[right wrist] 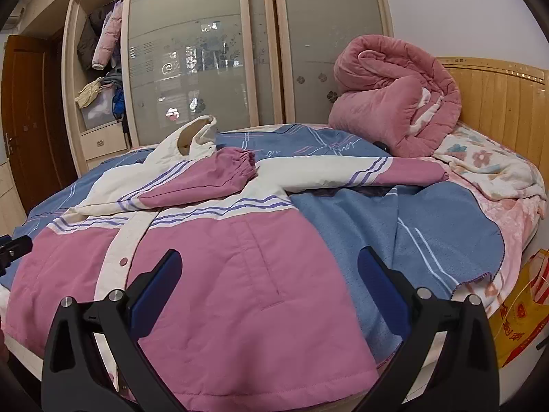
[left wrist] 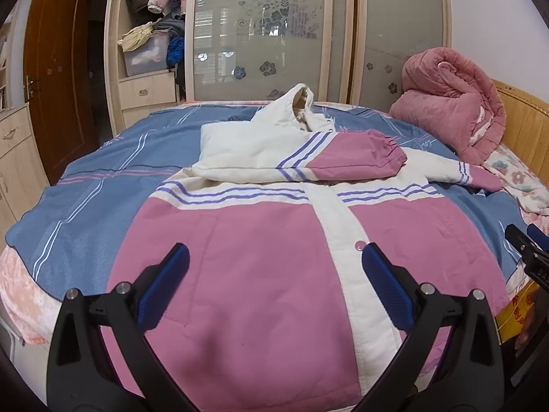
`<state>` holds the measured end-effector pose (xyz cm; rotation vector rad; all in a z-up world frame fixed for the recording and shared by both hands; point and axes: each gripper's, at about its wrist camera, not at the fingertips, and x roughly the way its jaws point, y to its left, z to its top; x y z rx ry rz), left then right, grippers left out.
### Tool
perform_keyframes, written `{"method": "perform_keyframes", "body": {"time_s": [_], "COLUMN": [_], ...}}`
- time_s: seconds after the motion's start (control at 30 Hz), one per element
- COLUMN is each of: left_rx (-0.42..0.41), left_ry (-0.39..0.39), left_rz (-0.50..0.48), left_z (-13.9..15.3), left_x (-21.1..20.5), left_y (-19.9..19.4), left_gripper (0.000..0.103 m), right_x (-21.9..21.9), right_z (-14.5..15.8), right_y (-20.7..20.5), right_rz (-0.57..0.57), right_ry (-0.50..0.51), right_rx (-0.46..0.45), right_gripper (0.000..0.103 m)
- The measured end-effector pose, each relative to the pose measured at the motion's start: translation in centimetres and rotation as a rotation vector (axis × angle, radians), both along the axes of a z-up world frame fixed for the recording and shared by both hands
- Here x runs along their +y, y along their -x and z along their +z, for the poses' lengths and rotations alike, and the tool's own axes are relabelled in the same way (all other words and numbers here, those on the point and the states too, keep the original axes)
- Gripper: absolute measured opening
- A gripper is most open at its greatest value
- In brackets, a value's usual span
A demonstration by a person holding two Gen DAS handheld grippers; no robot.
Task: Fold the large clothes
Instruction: 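Reach the right tool to the other pink sleeve cuff and grasp it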
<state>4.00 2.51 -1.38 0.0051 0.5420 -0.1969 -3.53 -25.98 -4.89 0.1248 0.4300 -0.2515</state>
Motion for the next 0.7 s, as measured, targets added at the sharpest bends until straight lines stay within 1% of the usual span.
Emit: {"method": "perform_keyframes", "body": {"time_s": [0.07, 0.13, 0.2, 0.3, 0.37, 0.4, 0.47, 0.5, 0.53, 0.57, 0.6, 0.63, 0.7], "left_rx": [-0.005, -0.003, 0.011, 0.013, 0.009, 0.003, -0.003, -0.003, 0.001, 0.005, 0.010, 0.013, 0.020], "left_ry": [0.003, 0.005, 0.000, 0.000, 0.004, 0.006, 0.004, 0.004, 0.004, 0.004, 0.003, 0.002, -0.004], "left_rz": [-0.008, -0.008, -0.005, -0.006, -0.011, -0.012, -0.011, -0.012, -0.012, -0.012, -0.011, -0.010, -0.006], "left_z": [0.0, -0.2, -0.5, -0.6, -0.4, -0.3, -0.2, -0.2, -0.3, -0.3, -0.3, -0.4, -0.6], "left_x": [0.0, 0.0, 0.0, 0.1, 0.2, 0.3, 0.3, 0.4, 0.4, 0.4, 0.4, 0.4, 0.2], "left_y": [0.0, -0.2, -0.6, -0.8, -0.8, -0.7, -0.7, -0.8, -0.9, -1.0, -1.1, -1.2, -1.5], "left_gripper": [0.101, 0.101, 0.101, 0.101, 0.101, 0.101, 0.101, 0.101, 0.101, 0.101, 0.101, 0.101, 0.101], "right_x": [-0.6, -2.0, -4.5, -10.8, -14.7, -16.0, -20.2, -22.7, -24.4, -26.6, -28.6, -29.9, -32.8], "right_z": [0.3, 0.7, 1.1, 1.0, 0.7, 0.7, 0.7, 0.4, 0.2, -0.2, -0.7, -1.2, -2.5], "right_y": [0.0, 0.1, 0.4, 0.7, 0.2, 0.1, -0.8, -1.4, -1.8, -2.6, -3.4, -4.1, -6.0], "right_rz": [-0.013, -0.023, -0.051, -0.100, -0.114, -0.118, -0.141, -0.141, -0.139, -0.153, -0.171, -0.189, -0.217], "right_ry": [0.002, -0.036, -0.144, -0.431, -0.588, -0.621, -0.707, -0.774, -0.814, -0.860, -0.895, -0.921, -0.956], "right_rx": [-0.013, -0.027, -0.046, -0.084, -0.102, -0.112, -0.126, -0.145, -0.155, -0.149, -0.134, -0.126, -0.097], "right_gripper": [0.102, 0.102, 0.102, 0.102, 0.101, 0.100, 0.096, 0.095, 0.092, 0.087, 0.084, 0.078, 0.069]}}
